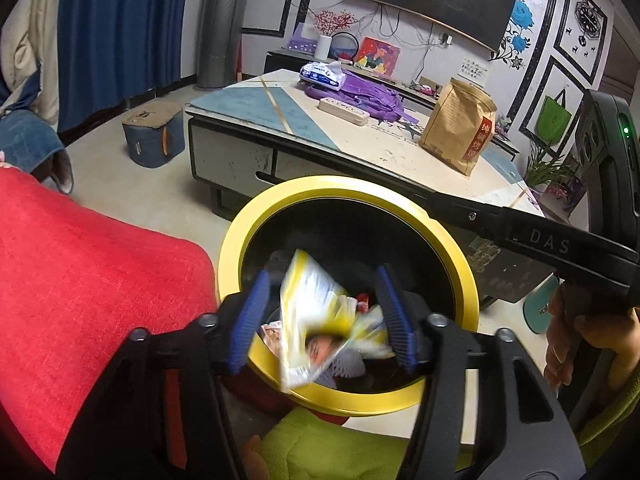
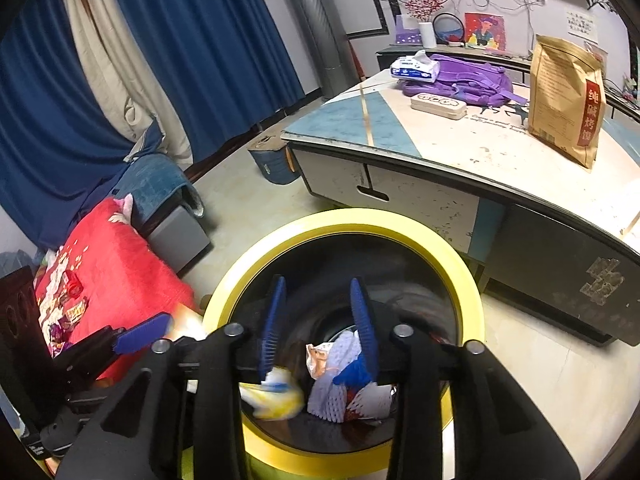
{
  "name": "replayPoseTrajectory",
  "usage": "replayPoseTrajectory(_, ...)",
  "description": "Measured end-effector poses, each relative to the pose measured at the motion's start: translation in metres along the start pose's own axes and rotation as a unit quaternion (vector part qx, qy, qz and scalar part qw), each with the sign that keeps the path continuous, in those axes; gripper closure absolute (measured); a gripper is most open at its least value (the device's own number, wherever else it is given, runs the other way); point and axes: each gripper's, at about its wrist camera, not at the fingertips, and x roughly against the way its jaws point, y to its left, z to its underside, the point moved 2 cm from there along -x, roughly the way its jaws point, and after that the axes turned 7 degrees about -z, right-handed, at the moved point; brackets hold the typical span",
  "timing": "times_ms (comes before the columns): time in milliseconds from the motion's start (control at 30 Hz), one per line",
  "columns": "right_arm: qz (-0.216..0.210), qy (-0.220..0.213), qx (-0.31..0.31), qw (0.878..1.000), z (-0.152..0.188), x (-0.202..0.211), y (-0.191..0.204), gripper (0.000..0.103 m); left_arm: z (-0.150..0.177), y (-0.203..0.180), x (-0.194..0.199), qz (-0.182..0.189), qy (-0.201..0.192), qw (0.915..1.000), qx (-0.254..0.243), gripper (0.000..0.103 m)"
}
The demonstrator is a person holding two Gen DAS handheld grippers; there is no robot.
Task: Collect trash
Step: 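Open both grippers to drop the glove and wrapper into the bin, then move both tools back over the bed toward the purple wrappers and red tube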
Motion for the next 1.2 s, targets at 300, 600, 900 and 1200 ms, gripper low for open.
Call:
replayPoseTrajectory(300, 0.016, -0.013, -0.013, 1.0, -0.002, 0.004, -0.009, 0.038, -0.002, 0.008, 0.009, -0.002, 0.0, 0.9996, 0.028, 0.011)
replayPoseTrajectory(600, 0.016, -0.03, -0.003, 0.999, -0.002, 0.012, 0.003, 0.025, -0.004, 0.031, 0.048, -0.057, -0.037, 0.9962, 0.054, 0.011)
replayPoseTrajectory(900, -0.013, -0.048, 0.021, 0.999, -0.001, 0.025, 0.038, 0.023, -0.007, 0.077, 0.097, -0.113, -0.082, 0.9848, 0.103, 0.011)
replayPoseTrajectory(1200, -0.075, -0.05, 0.069, 0.994, 0.009, 0.034, 0.104, 0.02, -0.006, 0.113, 0.137, -0.168, -0.122, 0.9692, 0.132, 0.011)
